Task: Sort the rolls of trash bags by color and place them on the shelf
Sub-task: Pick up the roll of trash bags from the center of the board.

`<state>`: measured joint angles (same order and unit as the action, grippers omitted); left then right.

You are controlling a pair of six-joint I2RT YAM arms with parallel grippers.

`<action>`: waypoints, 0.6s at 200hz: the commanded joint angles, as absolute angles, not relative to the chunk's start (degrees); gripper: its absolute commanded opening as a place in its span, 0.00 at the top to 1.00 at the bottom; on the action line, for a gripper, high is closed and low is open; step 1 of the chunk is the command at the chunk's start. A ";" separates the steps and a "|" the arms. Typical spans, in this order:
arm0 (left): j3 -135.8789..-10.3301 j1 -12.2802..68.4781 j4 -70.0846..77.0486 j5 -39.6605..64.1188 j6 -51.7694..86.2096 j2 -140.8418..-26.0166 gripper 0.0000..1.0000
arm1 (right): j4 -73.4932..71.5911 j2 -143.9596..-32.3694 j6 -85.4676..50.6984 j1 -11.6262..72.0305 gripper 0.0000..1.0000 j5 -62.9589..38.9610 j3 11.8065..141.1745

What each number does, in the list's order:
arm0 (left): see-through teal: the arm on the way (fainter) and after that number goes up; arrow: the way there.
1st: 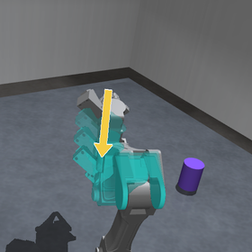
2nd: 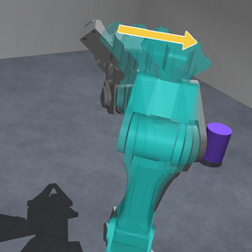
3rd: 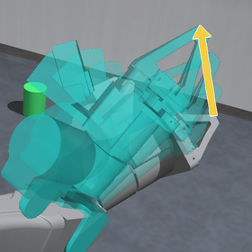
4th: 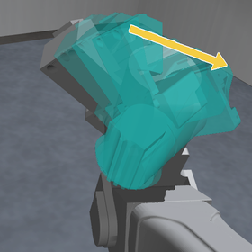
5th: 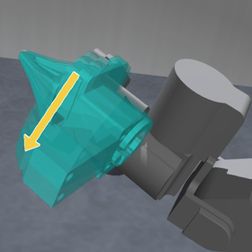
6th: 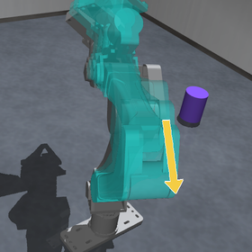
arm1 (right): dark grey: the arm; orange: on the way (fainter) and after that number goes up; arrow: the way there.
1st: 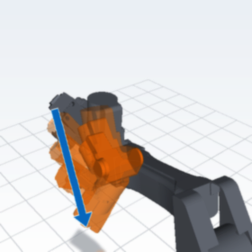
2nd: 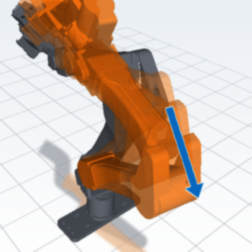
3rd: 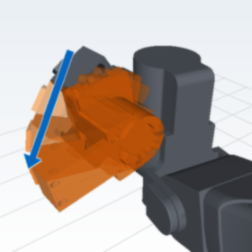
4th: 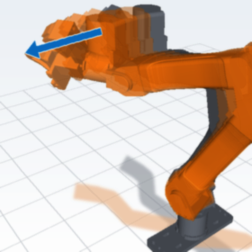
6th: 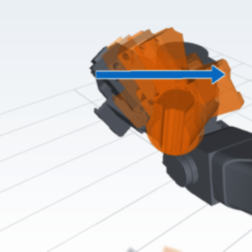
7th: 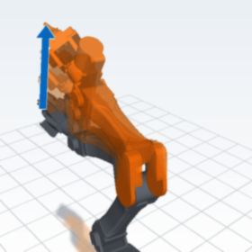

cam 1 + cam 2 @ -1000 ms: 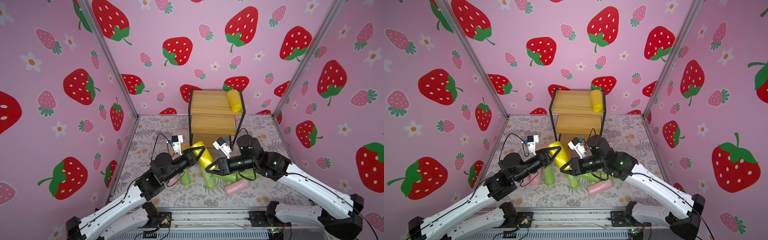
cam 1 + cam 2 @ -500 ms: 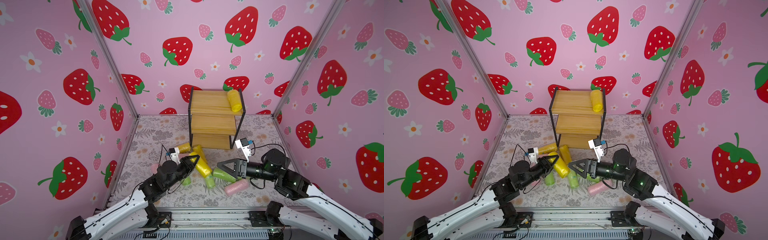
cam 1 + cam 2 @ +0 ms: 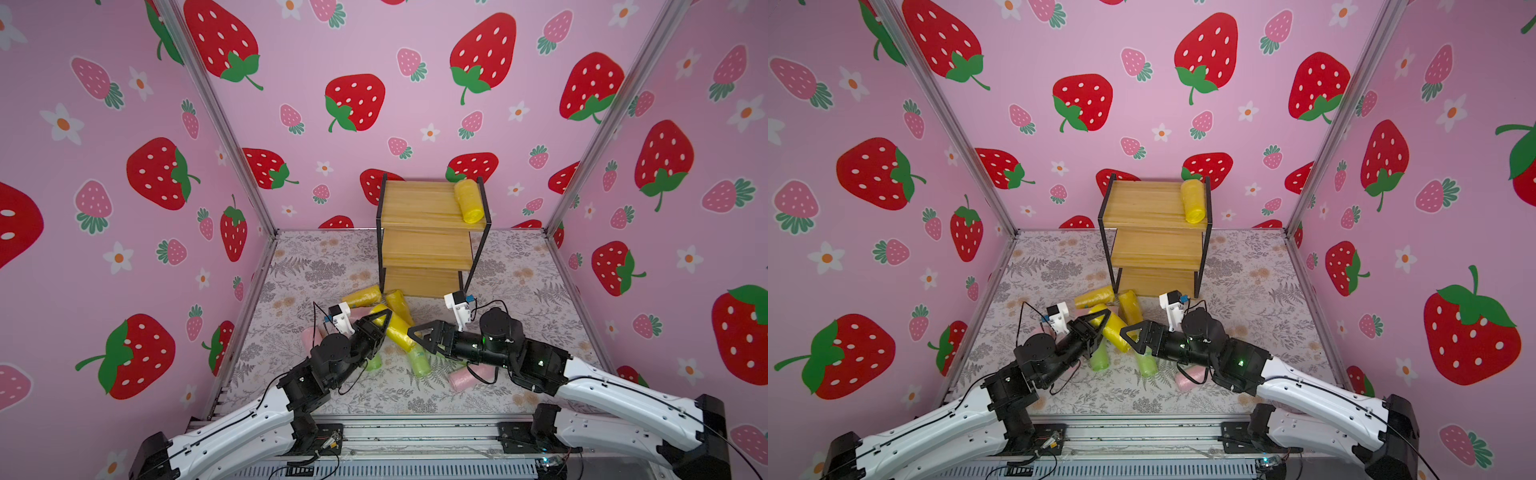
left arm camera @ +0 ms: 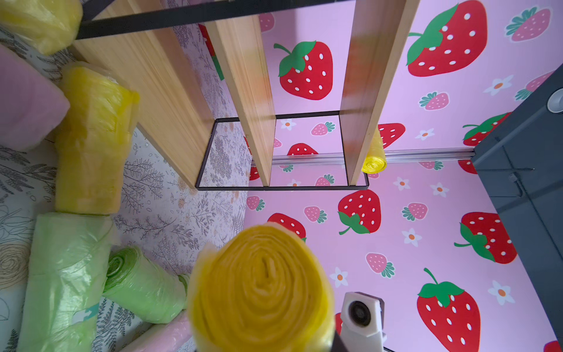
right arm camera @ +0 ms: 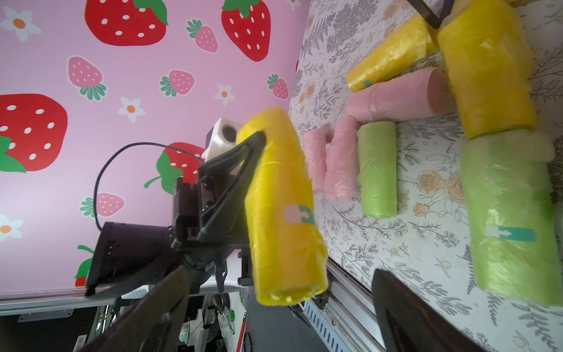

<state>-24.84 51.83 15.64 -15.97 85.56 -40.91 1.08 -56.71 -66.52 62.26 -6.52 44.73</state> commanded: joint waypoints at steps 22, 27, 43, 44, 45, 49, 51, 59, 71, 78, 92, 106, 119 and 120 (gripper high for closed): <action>-25.65 52.83 19.88 -18.80 85.69 -39.77 1.00 | -4.18 -61.63 -68.08 63.88 0.01 -4.21 48.08; -25.79 52.96 19.89 -18.74 85.72 -39.86 1.00 | -4.89 -62.15 -68.31 64.05 0.01 -4.17 48.03; -26.17 53.16 19.84 -18.87 85.44 -40.07 1.00 | -5.73 -63.18 -68.22 64.49 0.01 -3.41 48.26; -26.18 53.17 19.81 -18.84 85.48 -40.07 1.00 | -5.72 -63.28 -68.17 64.50 0.01 -3.37 48.30; -26.19 53.17 19.79 -18.87 85.45 -40.08 1.00 | -5.72 -63.28 -68.14 64.55 0.01 -3.31 48.32; -26.27 53.15 19.78 -18.88 85.37 -40.14 1.00 | -5.63 -63.43 -67.97 64.59 0.03 -3.07 48.42; -26.32 53.19 19.78 -18.87 85.37 -40.16 1.00 | -5.56 -63.49 -67.90 64.60 0.03 -3.08 48.49; -26.37 53.29 19.78 -18.87 85.41 -40.19 1.00 | -5.54 -63.54 -67.78 64.68 0.06 -2.73 48.67; -26.45 53.42 19.64 -19.10 85.34 -40.17 1.00 | -5.45 -63.48 -67.71 64.69 0.14 -2.33 48.69; -26.46 53.44 19.47 -19.37 85.34 -40.08 1.00 | -5.45 -63.58 -67.76 64.69 0.18 -2.21 48.71; -26.52 53.79 18.87 -20.38 85.34 -39.83 1.00 | -5.45 -63.82 -68.09 64.82 0.25 -2.37 48.78; -26.63 54.03 18.55 -21.31 85.32 -39.56 1.00 | -5.30 -64.30 -68.38 64.99 0.30 -2.03 48.95; -26.80 54.21 18.47 -21.91 85.25 -39.55 1.00 | -5.54 -64.40 -68.95 65.30 0.31 -1.07 48.70; -26.80 54.22 18.47 -21.94 85.21 -39.55 1.00 | -5.63 -64.45 -68.97 65.30 0.31 -1.06 48.70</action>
